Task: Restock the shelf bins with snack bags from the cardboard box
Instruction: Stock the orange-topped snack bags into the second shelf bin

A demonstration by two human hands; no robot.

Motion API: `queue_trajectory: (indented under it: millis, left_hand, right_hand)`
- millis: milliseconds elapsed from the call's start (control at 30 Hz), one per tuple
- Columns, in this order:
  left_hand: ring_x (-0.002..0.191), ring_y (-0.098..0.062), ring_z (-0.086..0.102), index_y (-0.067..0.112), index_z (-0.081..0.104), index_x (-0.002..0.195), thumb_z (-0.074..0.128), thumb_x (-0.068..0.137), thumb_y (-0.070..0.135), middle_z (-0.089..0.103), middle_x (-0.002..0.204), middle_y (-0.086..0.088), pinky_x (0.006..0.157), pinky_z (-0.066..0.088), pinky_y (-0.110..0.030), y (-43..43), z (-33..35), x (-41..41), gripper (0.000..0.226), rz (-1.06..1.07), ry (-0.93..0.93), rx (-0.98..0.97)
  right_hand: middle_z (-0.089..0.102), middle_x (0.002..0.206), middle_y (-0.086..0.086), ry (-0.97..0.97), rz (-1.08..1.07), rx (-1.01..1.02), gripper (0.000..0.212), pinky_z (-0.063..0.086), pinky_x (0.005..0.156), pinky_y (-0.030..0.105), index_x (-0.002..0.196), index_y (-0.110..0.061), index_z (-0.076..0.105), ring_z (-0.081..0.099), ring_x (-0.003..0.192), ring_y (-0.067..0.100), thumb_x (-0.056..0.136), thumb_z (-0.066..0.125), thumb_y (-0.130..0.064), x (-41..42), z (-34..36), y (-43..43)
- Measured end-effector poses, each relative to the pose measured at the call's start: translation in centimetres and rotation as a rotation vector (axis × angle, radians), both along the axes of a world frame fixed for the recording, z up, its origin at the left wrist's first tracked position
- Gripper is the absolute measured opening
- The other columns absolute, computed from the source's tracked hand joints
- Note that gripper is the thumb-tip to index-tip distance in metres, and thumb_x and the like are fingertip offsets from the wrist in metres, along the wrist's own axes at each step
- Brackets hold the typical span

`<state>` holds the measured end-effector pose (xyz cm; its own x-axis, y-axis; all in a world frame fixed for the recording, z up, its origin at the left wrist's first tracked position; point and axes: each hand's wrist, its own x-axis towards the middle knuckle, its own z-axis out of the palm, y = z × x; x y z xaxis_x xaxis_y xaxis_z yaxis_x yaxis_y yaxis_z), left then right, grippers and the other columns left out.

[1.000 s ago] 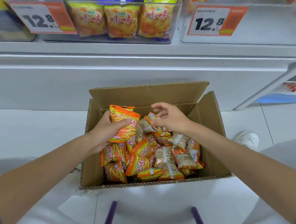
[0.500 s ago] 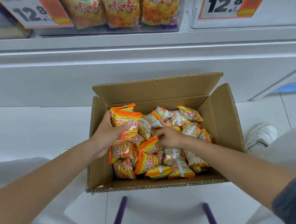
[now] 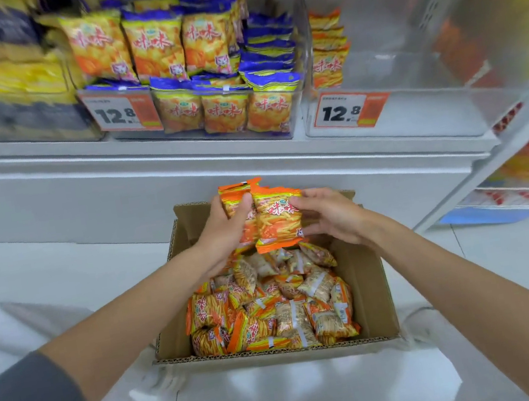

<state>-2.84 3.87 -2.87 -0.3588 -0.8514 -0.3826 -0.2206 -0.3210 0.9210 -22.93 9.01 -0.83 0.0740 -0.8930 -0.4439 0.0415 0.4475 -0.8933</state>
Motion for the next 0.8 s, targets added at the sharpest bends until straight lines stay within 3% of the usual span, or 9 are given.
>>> queue_trajectory:
  millis: [67, 133, 200, 333, 400, 500, 567, 667, 800]
  left_hand:
    - [0.109, -0.011, 0.058, 0.028, 0.031, 0.133, 0.041, 0.089, 0.064, 0.052, 0.125, 0.011, 0.082, 0.050, -0.025, 0.4, 2.8, -1.8, 0.058, 0.017, 0.055, 0.030]
    - [0.104, -0.014, 0.066, 0.026, 0.037, 0.137, 0.053, 0.072, 0.076, 0.063, 0.126, 0.004, 0.072, 0.056, -0.028, 0.6, 5.3, -3.1, 0.084, -0.001, 0.149, 0.053]
    - [0.102, -0.019, 0.069, 0.028, 0.038, 0.136, 0.077, 0.058, 0.070, 0.068, 0.120, 0.000, 0.083, 0.058, -0.039, 0.6, 7.4, -4.0, 0.097, -0.034, 0.185, 0.050]
    - [0.092, -0.019, 0.071, 0.027, 0.039, 0.129, 0.077, 0.078, 0.039, 0.069, 0.112, -0.001, 0.070, 0.058, -0.032, 0.1, 11.3, -5.9, 0.064, -0.023, 0.202, -0.040]
    - [0.093, -0.021, 0.071, 0.028, 0.041, 0.128, 0.079, 0.072, 0.044, 0.069, 0.113, -0.003, 0.075, 0.059, -0.035, -0.4, 13.1, -7.2, 0.069, -0.039, 0.225, -0.074]
    - [0.100, -0.025, 0.068, 0.031, 0.040, 0.128, 0.074, 0.051, 0.066, 0.065, 0.119, -0.004, 0.092, 0.054, -0.046, -1.1, 15.4, -9.5, 0.091, -0.069, 0.166, -0.152]
    - [0.098, -0.021, 0.066, 0.034, 0.032, 0.136, 0.067, 0.056, 0.074, 0.063, 0.117, 0.001, 0.089, 0.055, -0.042, -1.7, 16.5, -11.0, 0.095, -0.114, 0.057, -0.237]
    - [0.086, -0.012, 0.065, 0.032, 0.026, 0.136, 0.061, 0.083, 0.059, 0.059, 0.111, 0.004, 0.064, 0.055, -0.024, -3.2, 17.7, -13.4, 0.069, -0.172, 0.018, -0.288]
    - [0.092, -0.011, 0.066, 0.030, 0.020, 0.143, 0.055, 0.082, 0.068, 0.059, 0.119, 0.005, 0.075, 0.055, -0.028, -6.2, 18.8, -15.6, 0.079, -0.283, -0.103, -0.449]
  right_hand:
    - [0.071, 0.107, 0.012, 0.013, -0.036, -0.046, 0.022, 0.057, 0.088, 0.042, 0.112, -0.003, 0.063, 0.067, 0.101, 0.023, 0.098, 0.054, -0.018, 0.0, 2.8, 0.0]
    - [0.069, 0.114, 0.017, 0.060, -0.058, -0.104, 0.032, 0.055, 0.091, 0.045, 0.118, 0.002, 0.061, 0.066, 0.105, 0.027, 0.098, 0.055, -0.021, -0.3, 5.3, 0.0]
    - [0.068, 0.115, 0.018, 0.122, -0.071, -0.167, 0.035, 0.055, 0.090, 0.046, 0.119, 0.004, 0.060, 0.066, 0.104, 0.027, 0.098, 0.055, -0.024, -0.6, 7.6, 0.2]
    - [0.066, 0.120, 0.005, 0.164, -0.050, -0.276, 0.044, 0.052, 0.094, 0.035, 0.127, -0.010, 0.057, 0.064, 0.110, 0.015, 0.094, 0.058, -0.038, -2.0, 11.9, 0.5]
    - [0.059, 0.132, 0.000, 0.118, -0.013, -0.279, 0.072, 0.049, 0.100, 0.039, 0.142, -0.020, 0.042, 0.060, 0.118, 0.014, 0.081, 0.072, -0.046, -3.3, 13.3, 0.4]
    - [0.054, 0.138, 0.003, 0.052, -0.011, -0.261, 0.108, 0.051, 0.099, 0.042, 0.151, -0.033, 0.022, 0.063, 0.116, 0.020, 0.063, 0.085, -0.037, -5.4, 14.5, -0.3]
    - [0.055, 0.135, 0.003, -0.010, -0.013, -0.286, 0.102, 0.057, 0.085, 0.037, 0.149, -0.038, 0.020, 0.067, 0.108, 0.021, 0.068, 0.081, -0.023, -6.8, 15.2, -0.7]
    - [0.056, 0.132, 0.004, -0.101, -0.012, -0.307, 0.094, 0.056, 0.069, 0.033, 0.147, -0.041, 0.020, 0.069, 0.099, 0.022, 0.074, 0.072, -0.013, -9.0, 16.1, -1.9]
    - [0.057, 0.131, 0.000, -0.096, -0.029, -0.315, 0.097, 0.056, 0.071, 0.037, 0.147, -0.048, 0.018, 0.070, 0.095, 0.021, 0.073, 0.070, -0.011, -12.4, 16.5, -4.4]
